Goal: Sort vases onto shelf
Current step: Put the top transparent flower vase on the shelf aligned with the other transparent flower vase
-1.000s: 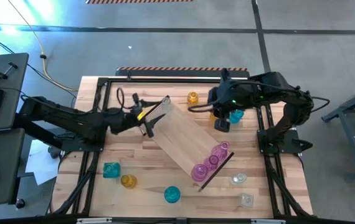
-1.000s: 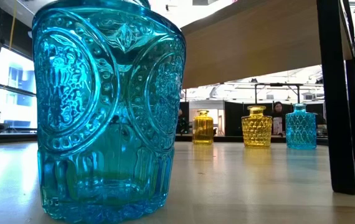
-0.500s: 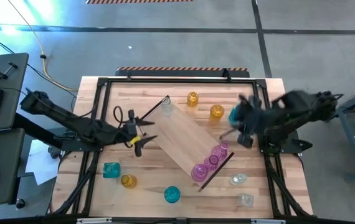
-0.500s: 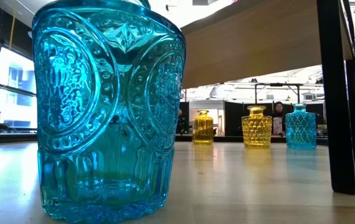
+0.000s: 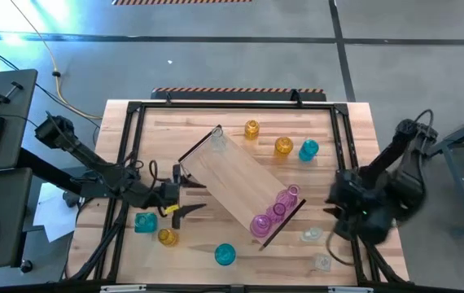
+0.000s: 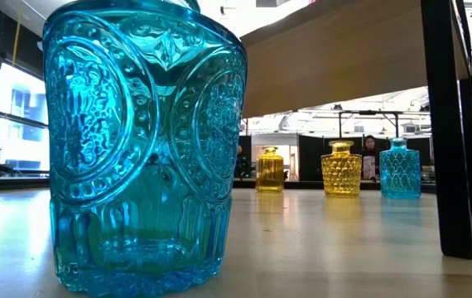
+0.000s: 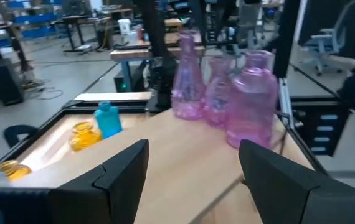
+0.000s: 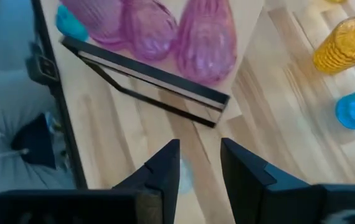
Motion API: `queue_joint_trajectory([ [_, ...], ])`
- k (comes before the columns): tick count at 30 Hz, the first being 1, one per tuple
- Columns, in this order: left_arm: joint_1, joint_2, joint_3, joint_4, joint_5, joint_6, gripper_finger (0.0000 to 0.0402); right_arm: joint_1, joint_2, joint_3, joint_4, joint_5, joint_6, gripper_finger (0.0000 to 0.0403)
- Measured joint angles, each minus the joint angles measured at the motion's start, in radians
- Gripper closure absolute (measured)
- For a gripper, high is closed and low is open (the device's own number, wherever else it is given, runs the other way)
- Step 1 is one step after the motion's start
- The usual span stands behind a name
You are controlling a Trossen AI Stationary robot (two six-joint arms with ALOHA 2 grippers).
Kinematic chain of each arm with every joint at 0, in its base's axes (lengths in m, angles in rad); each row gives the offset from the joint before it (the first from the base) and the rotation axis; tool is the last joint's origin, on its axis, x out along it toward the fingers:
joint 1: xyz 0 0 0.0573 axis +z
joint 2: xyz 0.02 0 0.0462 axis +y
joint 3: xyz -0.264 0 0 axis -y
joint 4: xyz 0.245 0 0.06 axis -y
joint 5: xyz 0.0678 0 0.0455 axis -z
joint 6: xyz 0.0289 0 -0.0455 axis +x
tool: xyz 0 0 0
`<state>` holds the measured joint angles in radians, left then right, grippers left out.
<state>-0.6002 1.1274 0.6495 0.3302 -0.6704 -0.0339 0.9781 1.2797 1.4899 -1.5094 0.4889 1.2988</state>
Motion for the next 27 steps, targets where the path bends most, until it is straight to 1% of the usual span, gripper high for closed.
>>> queue_joint_trajectory([
  [3,-0.017,0.025,0.0,0.005,0.0,0.037,0.0161,0.095,0.036,0.0,-0.003,0.099,0.115,0.0304],
  [5,-0.023,0.046,0.0,0.005,0.0,0.065,0.0161,0.139,0.072,0.0,-0.013,0.149,0.179,0.0304],
  [9,-0.025,0.072,0.001,0.006,0.003,0.177,0.0161,0.181,0.171,-0.001,-0.016,0.163,0.303,0.0304],
  [12,-0.025,0.061,0.007,0.018,-0.014,0.247,0.0161,0.19,0.254,-0.001,-0.022,0.185,0.343,0.0304],
  [13,-0.022,0.055,0.007,0.032,-0.02,0.26,0.0161,0.188,0.282,-0.001,-0.035,0.222,0.343,0.0304],
  [16,-0.007,0.051,0.009,0.048,-0.026,0.271,0.0161,0.169,0.358,-0.001,-0.064,0.387,0.324,0.0304],
  [17,-0.003,0.052,0.009,0.049,-0.03,0.266,0.0161,0.159,0.375,-0.001,-0.057,0.411,0.31,0.0304],
  [18,-0.001,0.052,0.009,0.05,-0.033,0.263,0.0161,0.151,0.391,-0.001,-0.045,0.408,0.318,0.0304],
  [19,0.003,0.051,0.009,0.052,-0.036,0.257,0.0161,0.142,0.406,-0.001,-0.046,0.378,0.364,0.0304],
  [22,0.013,0.051,0.009,0.054,-0.043,0.269,0.0161,0.13,0.458,-0.001,-0.06,0.192,0.553,0.0304],
  [24,0.021,0.051,0.009,0.067,-0.043,0.297,0.0161,0.134,0.49,-0.001,-0.061,0.1,0.616,0.0304],
  [27,0.039,0.051,0.009,0.093,-0.044,0.337,0.0161,0.152,0.526,-0.001,-0.061,0.057,0.66,0.0304],
])
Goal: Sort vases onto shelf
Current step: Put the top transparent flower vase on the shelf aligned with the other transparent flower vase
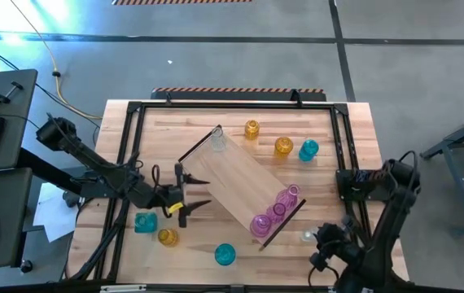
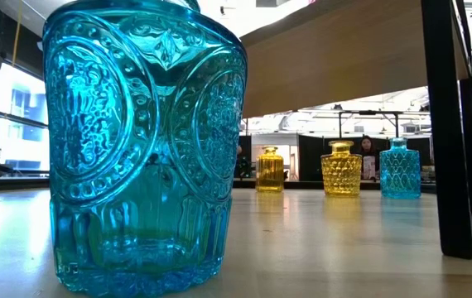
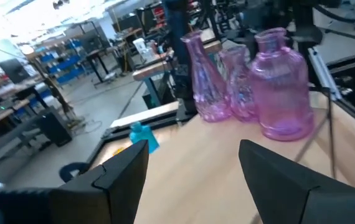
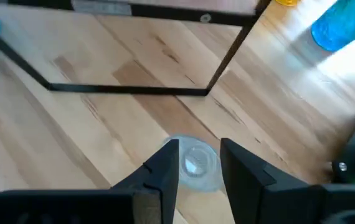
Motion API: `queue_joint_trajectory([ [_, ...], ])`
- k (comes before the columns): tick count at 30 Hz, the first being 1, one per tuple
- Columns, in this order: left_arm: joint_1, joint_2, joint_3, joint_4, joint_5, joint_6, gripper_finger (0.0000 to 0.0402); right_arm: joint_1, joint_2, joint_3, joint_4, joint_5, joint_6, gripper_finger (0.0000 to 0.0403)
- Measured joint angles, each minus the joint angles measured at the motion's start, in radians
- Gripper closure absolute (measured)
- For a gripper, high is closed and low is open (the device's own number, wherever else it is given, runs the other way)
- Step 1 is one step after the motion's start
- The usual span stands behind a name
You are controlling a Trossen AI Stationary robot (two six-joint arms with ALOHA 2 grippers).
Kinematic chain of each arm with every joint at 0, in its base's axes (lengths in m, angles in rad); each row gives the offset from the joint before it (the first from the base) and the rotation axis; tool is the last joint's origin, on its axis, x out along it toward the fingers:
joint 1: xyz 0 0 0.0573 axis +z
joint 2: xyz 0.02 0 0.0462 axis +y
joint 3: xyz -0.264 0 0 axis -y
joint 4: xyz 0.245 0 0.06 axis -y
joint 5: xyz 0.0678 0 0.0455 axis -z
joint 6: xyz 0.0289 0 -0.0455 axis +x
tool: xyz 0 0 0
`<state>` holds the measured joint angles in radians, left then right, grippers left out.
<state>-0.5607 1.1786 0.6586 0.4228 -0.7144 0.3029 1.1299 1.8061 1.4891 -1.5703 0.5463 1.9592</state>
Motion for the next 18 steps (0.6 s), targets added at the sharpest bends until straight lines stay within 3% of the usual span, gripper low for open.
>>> queue_joint_trajectory([
  [9,0.043,0.0,0.0,0.002,-0.027,0.075,0.0161,0.028,-0.009,0.0,-0.001,0.076,-0.004,0.0304],
  [14,0.075,0.0,0.0,0.001,-0.097,0.049,0.0161,0.008,-0.048,0.0,0.0,-0.036,-0.037,0.0304],
  [18,0.111,0.0,-0.001,-0.026,-0.076,-0.049,0.0161,-0.036,-0.111,0.0,-0.001,-0.212,-0.028,0.0304],
])
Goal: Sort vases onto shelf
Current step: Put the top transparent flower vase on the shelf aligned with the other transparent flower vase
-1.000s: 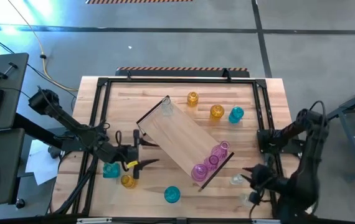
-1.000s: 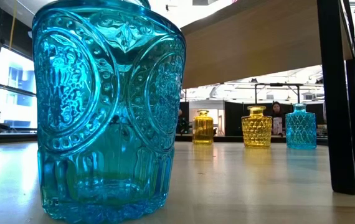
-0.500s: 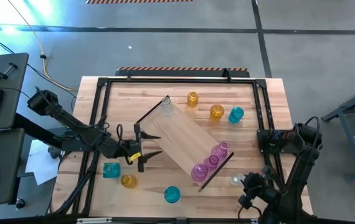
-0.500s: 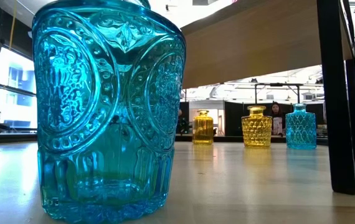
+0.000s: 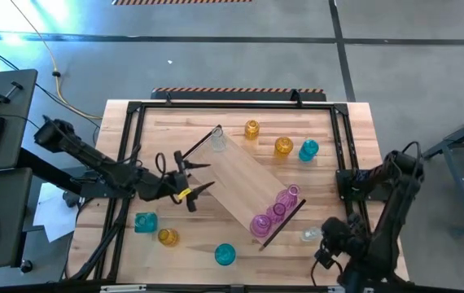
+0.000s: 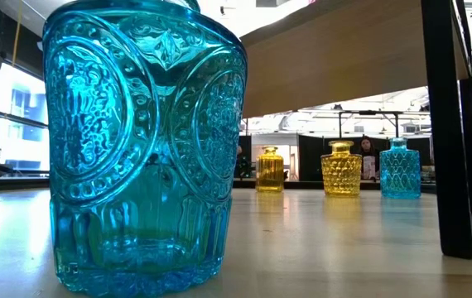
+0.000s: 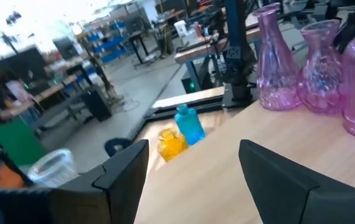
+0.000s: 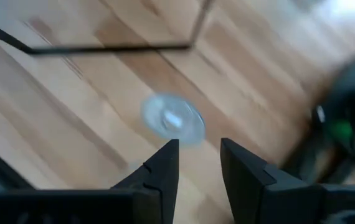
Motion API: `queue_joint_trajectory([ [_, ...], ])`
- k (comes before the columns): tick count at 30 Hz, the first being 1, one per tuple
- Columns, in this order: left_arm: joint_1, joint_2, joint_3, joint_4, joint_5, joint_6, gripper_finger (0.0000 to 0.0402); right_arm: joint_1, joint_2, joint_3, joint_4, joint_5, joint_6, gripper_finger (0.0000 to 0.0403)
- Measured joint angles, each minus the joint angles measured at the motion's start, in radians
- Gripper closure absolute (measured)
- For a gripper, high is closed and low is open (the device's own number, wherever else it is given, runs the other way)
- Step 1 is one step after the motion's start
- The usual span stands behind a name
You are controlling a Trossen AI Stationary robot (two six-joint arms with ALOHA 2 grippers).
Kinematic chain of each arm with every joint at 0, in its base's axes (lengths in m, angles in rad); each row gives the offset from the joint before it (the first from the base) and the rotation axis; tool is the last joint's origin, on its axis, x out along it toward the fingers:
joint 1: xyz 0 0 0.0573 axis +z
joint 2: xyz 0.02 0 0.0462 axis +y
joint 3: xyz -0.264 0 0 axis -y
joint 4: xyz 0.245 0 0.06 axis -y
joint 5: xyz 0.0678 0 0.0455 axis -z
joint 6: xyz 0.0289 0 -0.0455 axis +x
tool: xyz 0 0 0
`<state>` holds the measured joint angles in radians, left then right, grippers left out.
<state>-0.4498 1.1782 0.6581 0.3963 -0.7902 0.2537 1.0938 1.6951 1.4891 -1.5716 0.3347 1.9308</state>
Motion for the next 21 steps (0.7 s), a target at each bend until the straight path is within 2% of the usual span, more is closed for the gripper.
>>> queue_joint_trajectory([
  [3,0.024,0.0,0.0,-0.048,0.062,-0.063,0.0161,-0.03,-0.038,0.0,0.0,-0.116,-0.001,0.0304],
  [6,0.032,0.0,-0.001,-0.118,0.112,-0.086,0.0161,-0.048,-0.065,0.0,0.0,-0.17,-0.017,0.0304],
  [12,0.019,0.0,-0.001,-0.161,0.119,-0.086,0.0161,-0.054,-0.086,0.0,0.0,-0.183,-0.021,0.0304],
  [17,0.015,0.0,-0.001,-0.158,0.116,-0.01,0.0161,-0.054,-0.086,0.0,0.001,-0.185,-0.02,0.0304],
  [21,0.02,0.0,-0.001,-0.141,0.092,0.066,0.0161,-0.054,-0.086,0.0,0.001,-0.141,-0.025,0.0304],
])
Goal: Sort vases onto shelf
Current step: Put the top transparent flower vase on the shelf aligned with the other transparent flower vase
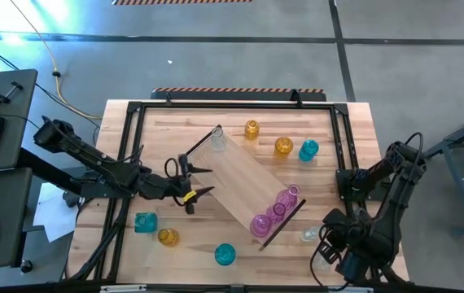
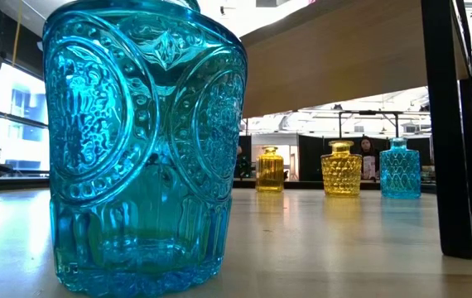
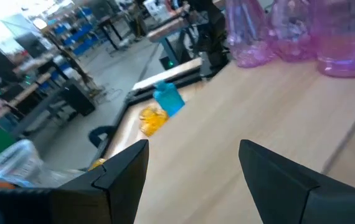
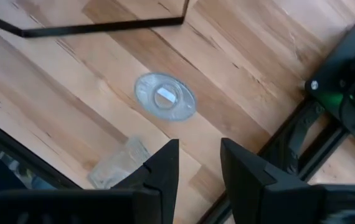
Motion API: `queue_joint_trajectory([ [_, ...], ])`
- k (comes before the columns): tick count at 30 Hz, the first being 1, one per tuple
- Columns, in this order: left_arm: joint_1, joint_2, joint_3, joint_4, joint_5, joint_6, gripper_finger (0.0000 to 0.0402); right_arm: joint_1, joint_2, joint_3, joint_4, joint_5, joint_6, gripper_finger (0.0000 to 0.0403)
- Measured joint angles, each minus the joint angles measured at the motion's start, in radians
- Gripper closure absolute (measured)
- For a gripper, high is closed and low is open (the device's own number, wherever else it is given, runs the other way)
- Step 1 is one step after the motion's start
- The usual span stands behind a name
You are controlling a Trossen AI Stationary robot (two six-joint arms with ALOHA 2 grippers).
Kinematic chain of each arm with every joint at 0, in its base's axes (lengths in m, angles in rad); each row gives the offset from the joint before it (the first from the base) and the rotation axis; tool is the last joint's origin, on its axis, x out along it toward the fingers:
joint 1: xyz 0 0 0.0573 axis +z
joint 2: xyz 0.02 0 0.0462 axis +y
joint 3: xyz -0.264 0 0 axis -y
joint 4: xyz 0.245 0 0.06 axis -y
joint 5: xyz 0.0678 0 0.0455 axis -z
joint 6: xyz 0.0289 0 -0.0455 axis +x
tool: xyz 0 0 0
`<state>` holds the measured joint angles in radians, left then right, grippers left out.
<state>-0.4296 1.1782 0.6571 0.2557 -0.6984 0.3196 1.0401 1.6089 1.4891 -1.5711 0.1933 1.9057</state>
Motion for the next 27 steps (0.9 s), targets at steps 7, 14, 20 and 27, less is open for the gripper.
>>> queue_joint_trajectory([
  [7,-0.006,0.0,0.0,0.102,-0.055,0.091,0.0161,-0.007,0.0,0.0,0.009,0.013,-0.072,0.0304],
  [14,-0.011,0.0,0.0,0.104,-0.016,0.101,0.0161,-0.031,0.0,0.0,0.049,0.013,-0.074,0.0304],
  [20,-0.008,0.0,0.0,0.108,0.012,0.104,0.0161,-0.041,0.0,0.0,0.055,-0.003,-0.074,0.0304],
  [27,-0.008,0.0,0.0,0.108,0.005,0.154,0.0161,-0.042,0.0,0.0,0.049,-0.029,-0.074,0.0304],
])
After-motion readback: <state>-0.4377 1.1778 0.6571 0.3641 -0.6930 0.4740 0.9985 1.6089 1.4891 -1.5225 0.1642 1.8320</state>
